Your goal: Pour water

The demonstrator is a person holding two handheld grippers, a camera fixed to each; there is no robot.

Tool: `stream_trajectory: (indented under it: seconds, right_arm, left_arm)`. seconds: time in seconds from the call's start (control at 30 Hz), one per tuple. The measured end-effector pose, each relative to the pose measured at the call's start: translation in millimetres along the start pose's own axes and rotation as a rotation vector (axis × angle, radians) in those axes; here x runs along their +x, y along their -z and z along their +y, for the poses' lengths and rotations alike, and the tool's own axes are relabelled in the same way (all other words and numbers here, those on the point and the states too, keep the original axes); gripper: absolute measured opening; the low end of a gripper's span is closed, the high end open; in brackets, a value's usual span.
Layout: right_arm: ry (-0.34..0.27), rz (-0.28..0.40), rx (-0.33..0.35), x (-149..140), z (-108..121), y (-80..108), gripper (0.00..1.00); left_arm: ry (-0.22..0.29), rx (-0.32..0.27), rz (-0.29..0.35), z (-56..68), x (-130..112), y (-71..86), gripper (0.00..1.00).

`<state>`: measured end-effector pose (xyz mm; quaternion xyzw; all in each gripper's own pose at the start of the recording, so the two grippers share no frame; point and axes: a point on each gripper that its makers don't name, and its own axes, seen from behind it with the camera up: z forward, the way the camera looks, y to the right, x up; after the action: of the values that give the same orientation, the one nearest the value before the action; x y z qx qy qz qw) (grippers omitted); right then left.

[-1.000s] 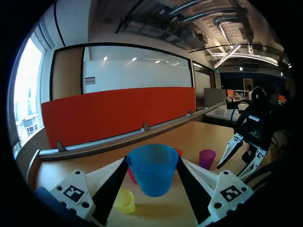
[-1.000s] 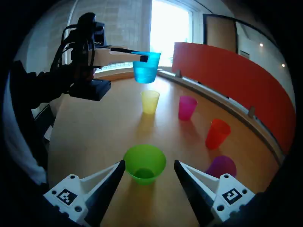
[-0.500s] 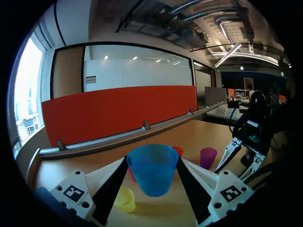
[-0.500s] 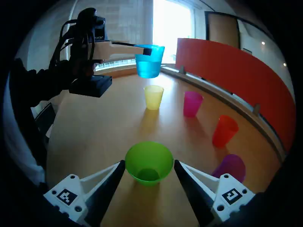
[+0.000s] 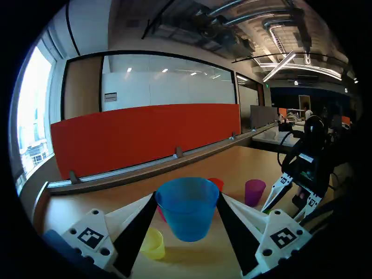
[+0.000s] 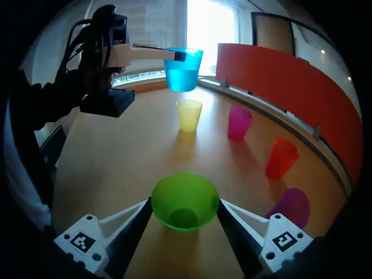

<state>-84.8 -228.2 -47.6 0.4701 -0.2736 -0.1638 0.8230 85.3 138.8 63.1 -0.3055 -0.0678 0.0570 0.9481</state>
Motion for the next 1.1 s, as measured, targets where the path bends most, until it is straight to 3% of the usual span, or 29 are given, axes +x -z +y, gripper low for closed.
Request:
stream_trajectory:
  seconds: [0.5, 1.1]
  right_arm:
    - [-0.027, 0.033, -0.014, 2.2, 3.0, 2.1, 0.92]
    - [-0.013, 0.163, -0.061, 58.7, 14.8, 28.7, 0.92]
  left_arm:
    - [0.006, -0.002, -0.002, 0.7, -3.5, -0.8, 0.89]
    - [0.013, -0.017, -0.002, 1.6, 1.1, -4.4, 0.89]
